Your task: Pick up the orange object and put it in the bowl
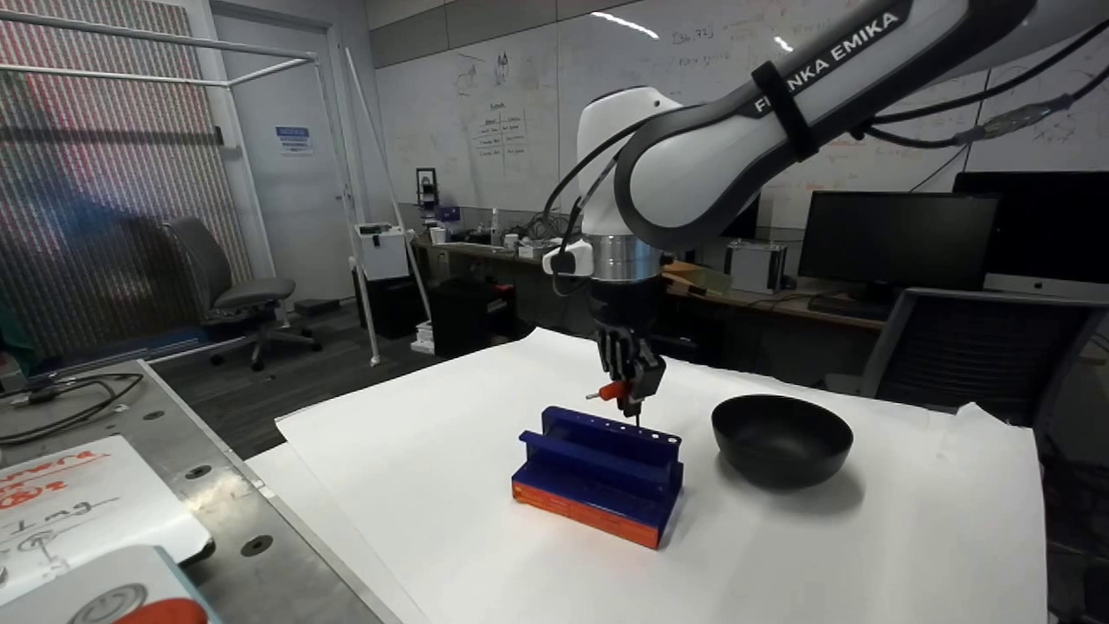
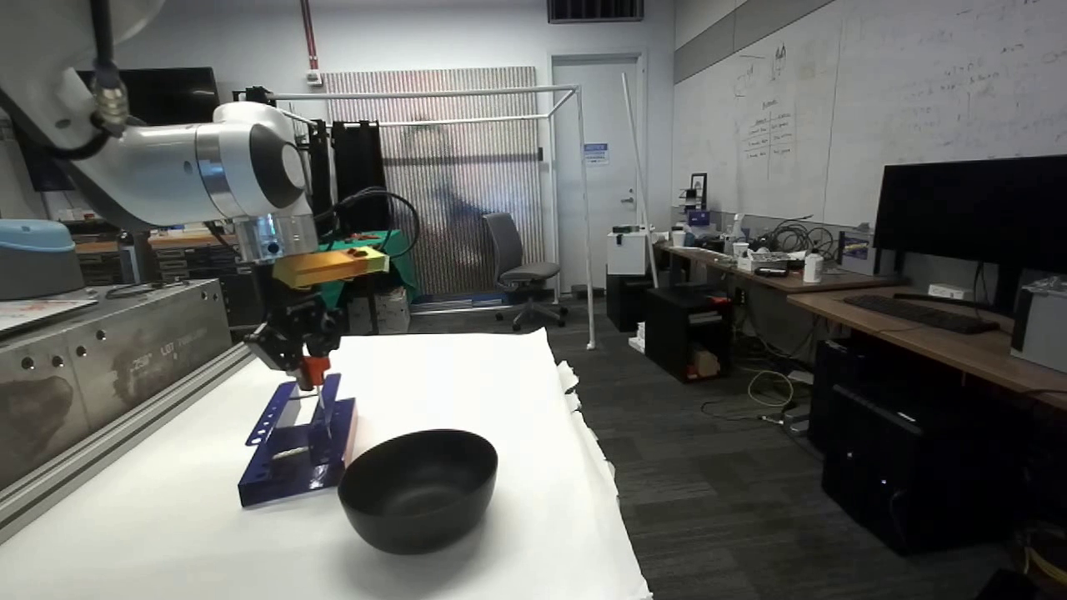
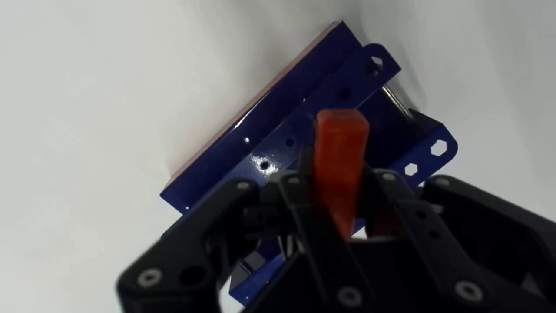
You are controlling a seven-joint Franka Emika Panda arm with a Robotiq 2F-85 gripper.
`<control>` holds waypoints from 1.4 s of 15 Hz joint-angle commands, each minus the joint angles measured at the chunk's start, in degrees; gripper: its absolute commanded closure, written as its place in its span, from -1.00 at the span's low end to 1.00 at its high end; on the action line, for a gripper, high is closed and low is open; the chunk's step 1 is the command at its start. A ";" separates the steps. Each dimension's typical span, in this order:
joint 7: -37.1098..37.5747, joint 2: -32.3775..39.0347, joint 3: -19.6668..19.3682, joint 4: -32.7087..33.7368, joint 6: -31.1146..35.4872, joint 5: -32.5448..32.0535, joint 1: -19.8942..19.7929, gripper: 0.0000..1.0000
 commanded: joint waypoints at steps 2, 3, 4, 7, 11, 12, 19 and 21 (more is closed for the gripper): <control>4.56 -6.17 -0.78 -3.94 1.40 -3.79 1.29 0.76; 5.99 -8.22 -0.72 -4.76 0.86 -4.27 1.46 0.76; 7.40 -10.06 -0.59 -5.19 -0.07 -4.32 1.52 0.76; 12.34 -16.81 -0.74 -7.11 -2.13 -4.43 1.60 0.75; 24.11 -21.13 -2.39 -7.95 -3.81 -10.77 1.21 0.75; 26.84 -21.30 -2.89 -8.27 -4.28 -13.01 0.96 0.75; 42.18 -10.90 -5.88 -7.39 -15.73 -21.66 1.20 0.81; 43.59 -6.77 -5.86 -5.45 -20.60 -19.17 1.36 0.79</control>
